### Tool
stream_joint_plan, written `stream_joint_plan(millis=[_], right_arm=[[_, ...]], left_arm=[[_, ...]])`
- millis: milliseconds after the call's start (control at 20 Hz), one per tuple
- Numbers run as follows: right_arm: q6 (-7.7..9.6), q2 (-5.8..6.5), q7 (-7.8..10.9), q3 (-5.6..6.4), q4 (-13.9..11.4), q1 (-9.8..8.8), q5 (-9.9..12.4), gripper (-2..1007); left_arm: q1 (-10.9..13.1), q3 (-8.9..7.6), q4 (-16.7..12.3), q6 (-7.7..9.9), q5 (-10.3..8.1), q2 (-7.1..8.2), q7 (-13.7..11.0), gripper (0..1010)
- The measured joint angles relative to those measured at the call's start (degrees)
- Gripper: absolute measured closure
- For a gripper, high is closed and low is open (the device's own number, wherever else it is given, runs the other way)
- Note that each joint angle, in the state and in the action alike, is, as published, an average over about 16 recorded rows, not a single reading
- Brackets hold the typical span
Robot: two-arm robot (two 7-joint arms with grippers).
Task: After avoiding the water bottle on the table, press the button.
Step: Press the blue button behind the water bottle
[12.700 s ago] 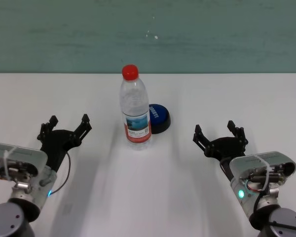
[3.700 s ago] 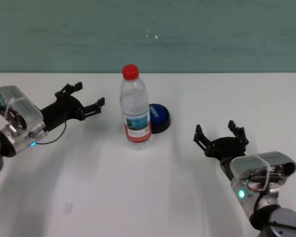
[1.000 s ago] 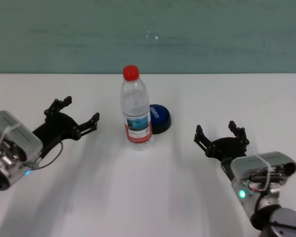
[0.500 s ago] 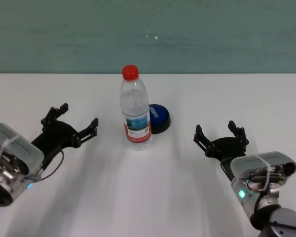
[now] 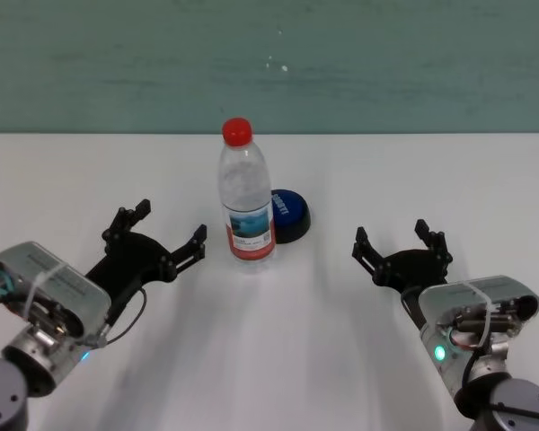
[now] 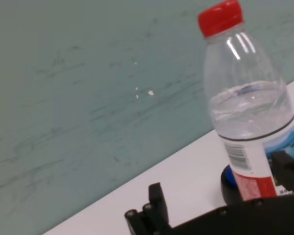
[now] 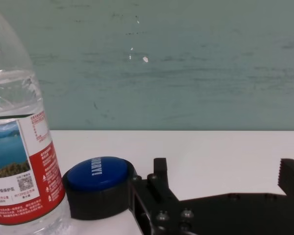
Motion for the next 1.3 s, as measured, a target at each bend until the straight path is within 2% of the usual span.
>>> stream_joint_plan(millis=[300,850,1100,1300], right_arm=[[0.0,0.0,0.0,0.0,0.0,0.0,0.0,1],[0.0,0.0,0.0,0.0,0.0,0.0,0.0,1],[0.0,0.0,0.0,0.0,0.0,0.0,0.0,1],[0.0,0.0,0.0,0.0,0.0,0.0,0.0,1]], left_arm=[[2.72,0.24,-2.12,-0.07,1.69,-2.03,1.82,10],[7.86,0.05,-4.14,-2.08,3.64,-5.99,4.84,10],[9.84,0.46,-4.8,-2.4,4.75,-6.96,5.31,10],[11.18,0.68,-5.39,-2.34,5.75,-7.09,5.46,10]])
